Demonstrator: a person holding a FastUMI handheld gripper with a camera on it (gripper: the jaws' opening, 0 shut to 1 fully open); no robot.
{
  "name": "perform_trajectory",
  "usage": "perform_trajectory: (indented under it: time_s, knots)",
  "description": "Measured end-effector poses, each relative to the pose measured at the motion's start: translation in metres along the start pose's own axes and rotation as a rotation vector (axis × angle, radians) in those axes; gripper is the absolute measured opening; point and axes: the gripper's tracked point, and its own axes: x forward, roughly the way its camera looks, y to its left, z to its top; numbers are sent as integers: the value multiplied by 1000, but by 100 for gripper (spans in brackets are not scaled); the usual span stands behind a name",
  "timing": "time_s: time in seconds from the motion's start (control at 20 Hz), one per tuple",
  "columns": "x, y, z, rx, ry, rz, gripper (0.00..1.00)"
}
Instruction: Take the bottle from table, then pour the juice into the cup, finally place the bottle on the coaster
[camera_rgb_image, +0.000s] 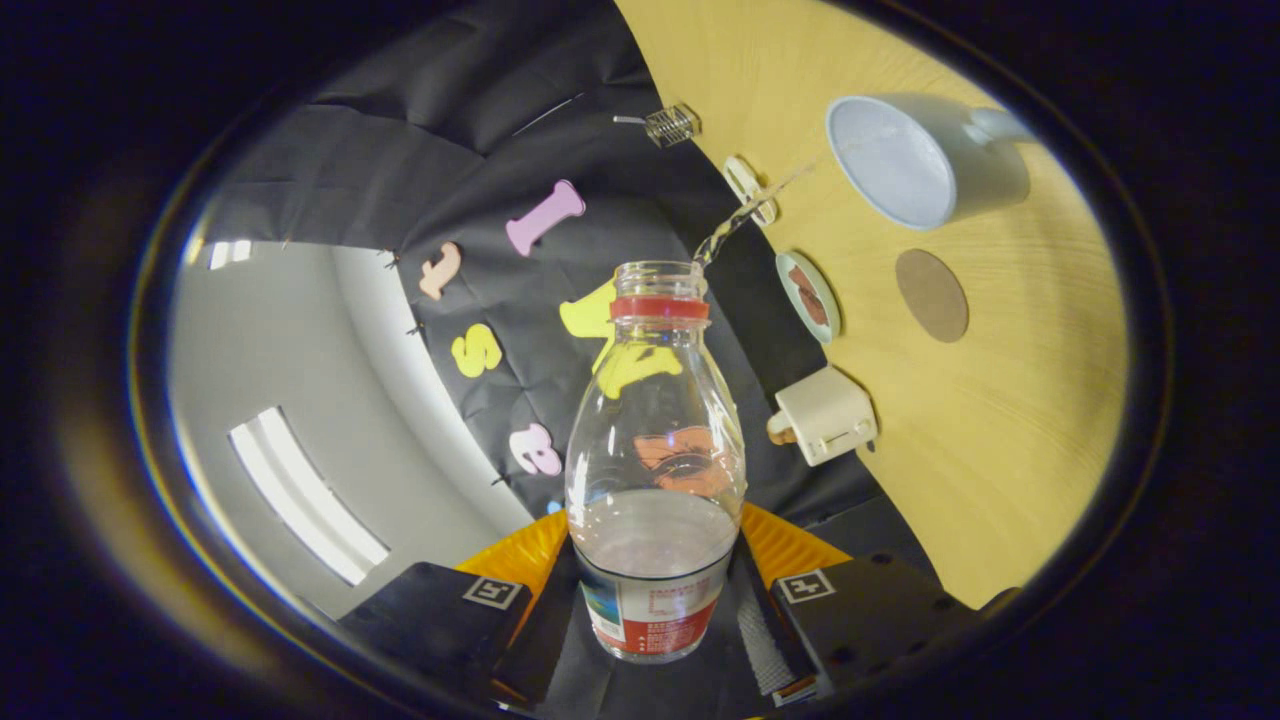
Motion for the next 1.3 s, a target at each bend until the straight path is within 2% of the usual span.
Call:
perform_trajectory:
  time_s: [0.35,0.95,1.2,1.25,1.3]
  knots:
    - [1,19,-3,77,-5,48,77]
    - [1,10,4,85,-23,15,77]
    - [-4,0,6,33,-29,-22,77]
    - [-5,-1,9,4,-40,-32,77]
    - [-5,-2,14,-77,-54,-48,77]
